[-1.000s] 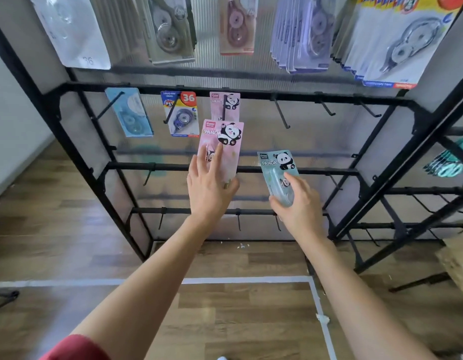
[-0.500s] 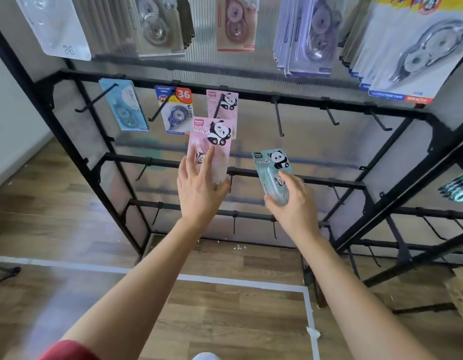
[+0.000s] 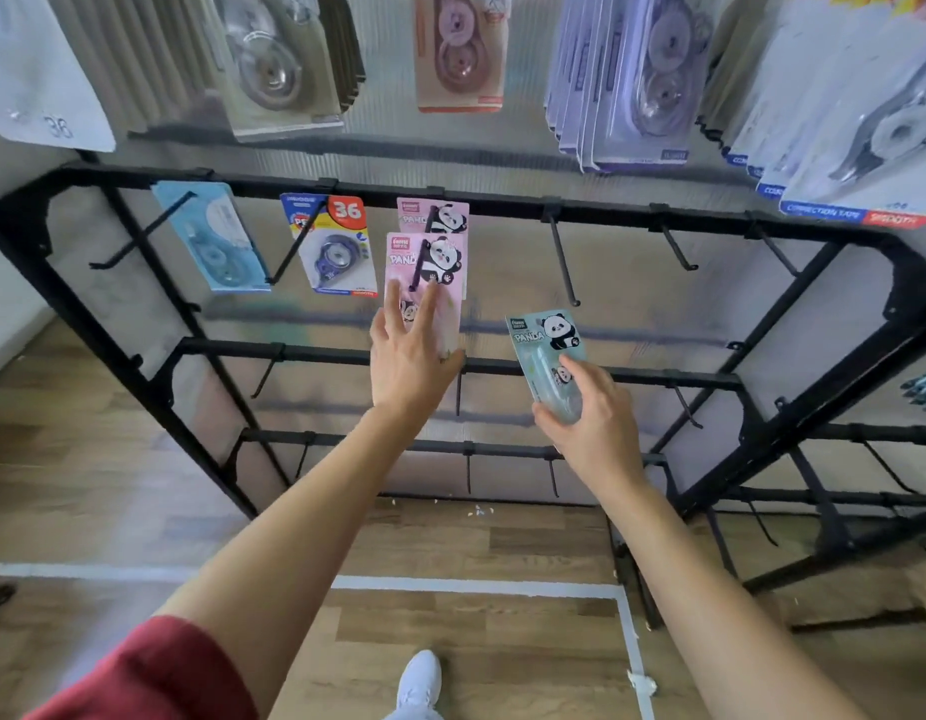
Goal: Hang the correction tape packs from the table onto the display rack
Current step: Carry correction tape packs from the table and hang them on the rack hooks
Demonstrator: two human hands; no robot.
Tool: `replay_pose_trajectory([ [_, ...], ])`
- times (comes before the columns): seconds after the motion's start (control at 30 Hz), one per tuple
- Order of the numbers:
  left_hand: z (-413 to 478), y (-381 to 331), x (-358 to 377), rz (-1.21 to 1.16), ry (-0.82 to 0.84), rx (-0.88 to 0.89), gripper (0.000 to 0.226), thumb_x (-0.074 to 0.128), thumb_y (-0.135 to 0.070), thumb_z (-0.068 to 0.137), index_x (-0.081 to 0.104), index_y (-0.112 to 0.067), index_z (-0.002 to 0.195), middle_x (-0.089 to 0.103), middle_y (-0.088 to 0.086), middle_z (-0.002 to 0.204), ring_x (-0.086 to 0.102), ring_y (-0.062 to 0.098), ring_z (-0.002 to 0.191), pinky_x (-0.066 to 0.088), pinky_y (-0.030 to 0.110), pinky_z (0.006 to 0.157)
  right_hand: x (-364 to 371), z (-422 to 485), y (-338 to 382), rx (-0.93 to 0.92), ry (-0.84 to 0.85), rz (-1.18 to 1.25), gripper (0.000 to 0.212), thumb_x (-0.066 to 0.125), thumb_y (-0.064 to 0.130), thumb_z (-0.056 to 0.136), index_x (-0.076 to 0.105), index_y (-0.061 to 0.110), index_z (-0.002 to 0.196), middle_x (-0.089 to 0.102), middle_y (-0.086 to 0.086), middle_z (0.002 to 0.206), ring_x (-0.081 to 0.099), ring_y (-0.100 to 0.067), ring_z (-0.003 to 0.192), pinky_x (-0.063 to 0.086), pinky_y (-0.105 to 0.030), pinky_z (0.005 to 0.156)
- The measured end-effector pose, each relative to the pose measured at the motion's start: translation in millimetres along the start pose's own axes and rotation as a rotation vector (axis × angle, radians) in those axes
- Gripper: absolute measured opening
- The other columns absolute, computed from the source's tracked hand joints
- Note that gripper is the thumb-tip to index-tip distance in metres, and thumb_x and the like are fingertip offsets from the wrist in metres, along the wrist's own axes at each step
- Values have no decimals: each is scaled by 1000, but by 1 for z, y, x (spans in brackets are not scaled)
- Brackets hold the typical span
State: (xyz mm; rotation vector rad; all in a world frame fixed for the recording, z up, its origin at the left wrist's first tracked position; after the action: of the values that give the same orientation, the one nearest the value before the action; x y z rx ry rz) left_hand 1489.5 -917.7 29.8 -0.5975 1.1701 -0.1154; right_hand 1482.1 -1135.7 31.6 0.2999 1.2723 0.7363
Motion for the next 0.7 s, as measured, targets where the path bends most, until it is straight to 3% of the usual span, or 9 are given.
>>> replay_pose_trajectory([
  [0.13, 49, 2, 16, 24, 67, 5, 88, 66, -38, 86, 7, -36, 152, -9, 6, 160, 16, 37, 139, 34, 49, 107, 7, 16, -3, 33, -19, 8, 63, 72, 24, 81, 46, 11, 137, 50, -7, 135, 44, -31, 117, 46, -45, 92],
  [0.3, 82, 1, 27, 74, 102, 63, 88, 61, -32, 90, -1, -32, 152, -16, 7, 159, 9, 34, 143, 21, 45, 115, 9, 26, -5, 72, -60, -14, 63, 73, 22, 80, 48, 8, 136, 51, -10, 134, 45, -32, 117, 46, -48, 92],
  [0.43, 80, 8, 40, 114, 197, 23, 90, 58, -29, 92, -11, -34, 151, -25, 3, 157, -1, 36, 145, 14, 50, 118, 11, 23, -6, 83, -68, -33, 63, 71, 25, 81, 46, 10, 137, 49, -9, 135, 44, -29, 118, 46, -45, 94],
  [0.53, 70, 9, 39, 153, 187, 17, 92, 57, -36, 92, -13, -31, 150, -22, 5, 158, -6, 35, 146, 7, 49, 119, 6, 18, -3, 65, -96, -24, 60, 72, 22, 81, 49, 8, 134, 52, -9, 132, 46, -28, 116, 44, -43, 94],
  [0.7, 29, 7, 21, 17, 84, 68, 91, 62, -36, 89, -2, -23, 153, -5, 9, 160, 3, 33, 146, 8, 45, 117, 1, 1, 5, 14, -116, -20, 58, 75, 18, 78, 53, 4, 130, 56, -12, 127, 50, -28, 112, 46, -46, 93],
])
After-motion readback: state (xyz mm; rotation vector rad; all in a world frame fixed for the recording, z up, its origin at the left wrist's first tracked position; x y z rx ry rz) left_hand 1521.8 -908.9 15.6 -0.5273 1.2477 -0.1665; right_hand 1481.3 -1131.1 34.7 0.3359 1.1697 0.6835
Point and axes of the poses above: each hand's wrist, its own z-axis towards the middle knuckle, its own x-axis out of the palm, y = z × x, the point moved 8 cm from there along z, towards the middle knuckle
